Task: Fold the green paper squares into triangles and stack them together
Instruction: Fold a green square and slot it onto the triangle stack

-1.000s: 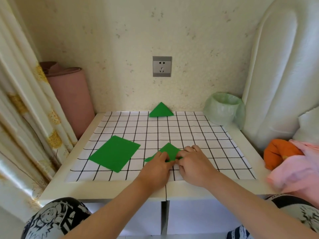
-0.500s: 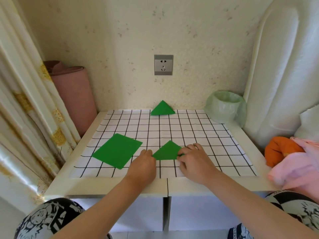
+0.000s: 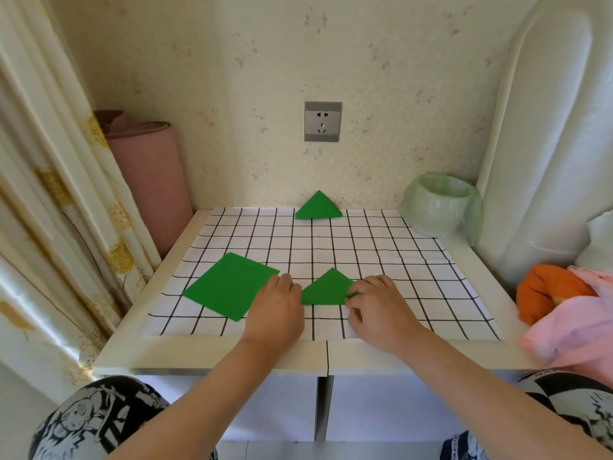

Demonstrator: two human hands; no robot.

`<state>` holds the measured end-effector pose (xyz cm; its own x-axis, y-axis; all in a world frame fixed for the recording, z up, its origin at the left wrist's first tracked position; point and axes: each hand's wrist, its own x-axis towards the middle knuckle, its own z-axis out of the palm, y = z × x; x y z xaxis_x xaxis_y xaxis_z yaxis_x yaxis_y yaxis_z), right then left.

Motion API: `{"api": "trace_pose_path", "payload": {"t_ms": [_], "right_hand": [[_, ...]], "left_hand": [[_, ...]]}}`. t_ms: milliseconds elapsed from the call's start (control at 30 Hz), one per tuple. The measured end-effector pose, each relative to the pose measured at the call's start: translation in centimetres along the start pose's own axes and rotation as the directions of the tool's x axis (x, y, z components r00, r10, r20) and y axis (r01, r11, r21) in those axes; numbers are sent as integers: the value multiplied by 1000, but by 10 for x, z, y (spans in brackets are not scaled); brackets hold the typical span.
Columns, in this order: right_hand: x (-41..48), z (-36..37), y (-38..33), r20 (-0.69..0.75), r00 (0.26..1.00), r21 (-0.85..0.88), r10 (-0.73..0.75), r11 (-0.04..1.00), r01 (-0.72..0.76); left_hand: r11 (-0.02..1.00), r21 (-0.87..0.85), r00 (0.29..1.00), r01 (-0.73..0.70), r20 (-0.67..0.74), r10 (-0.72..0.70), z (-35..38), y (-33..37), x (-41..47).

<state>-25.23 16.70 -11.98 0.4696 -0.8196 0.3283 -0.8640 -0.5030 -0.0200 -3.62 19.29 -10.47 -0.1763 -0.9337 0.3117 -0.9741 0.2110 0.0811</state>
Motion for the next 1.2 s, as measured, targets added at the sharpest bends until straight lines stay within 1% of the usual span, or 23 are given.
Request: {"api": "trace_pose_path", "payload": {"t_ms": [67,100,167,200,233,267,300,467,567,700,867,967,1067,1133,1200], "right_hand": [[1,1,0,4,1000,-9,6,1000,-6],[2,1,-1,6,1000,-16,9,1000,-9],[3,1,-1,10,1000,-18,11,1000,-11],[3,1,-1,14,1000,-16,11,1000,-11],[3,1,-1,20,1000,-18,9,1000,-9],[2,2,-2,29,1000,-30,7,1000,-7],[2,2,-2,37,999,-47,7,999,-6],[-6,2,-12,-5,1000,-114,13,993,-14],[-9,4,-11,6,999,-124,34,992,-33],[-13,-2,-6,37,992,-158,121,981,-113],[-18,-17,5,166,953,-170,254,959,-226],[-22,-24,12,173,932,-208,319,937,-282],[-25,-27,20,194,899,-250,392,906,-341],[-25,-28,24,190,885,-232,424,896,-380],[-23,-29,26,189,884,-217,428,896,-388]], "left_hand": [[997,-45,996,-66,-55,63,1,9,4],[990,-86,992,-116,-56,111,4,13,6],[950,-188,968,-249,-15,250,13,18,7],[929,-246,956,-277,30,293,18,20,5],[921,-280,949,-272,79,304,20,22,4],[924,-289,949,-251,115,294,21,23,3],[929,-283,953,-237,117,279,22,24,3],[933,-191,944,-304,68,322,22,25,6],[946,-144,947,-289,102,305,21,27,7],[952,-76,942,-296,143,304,17,35,14],[948,-4,925,-317,220,310,12,46,19],[949,21,919,-315,256,299,12,50,21],[947,36,919,-318,257,299,12,49,22],[948,28,920,-316,251,300,12,49,22],[951,13,923,-310,243,298,13,48,23]]}}
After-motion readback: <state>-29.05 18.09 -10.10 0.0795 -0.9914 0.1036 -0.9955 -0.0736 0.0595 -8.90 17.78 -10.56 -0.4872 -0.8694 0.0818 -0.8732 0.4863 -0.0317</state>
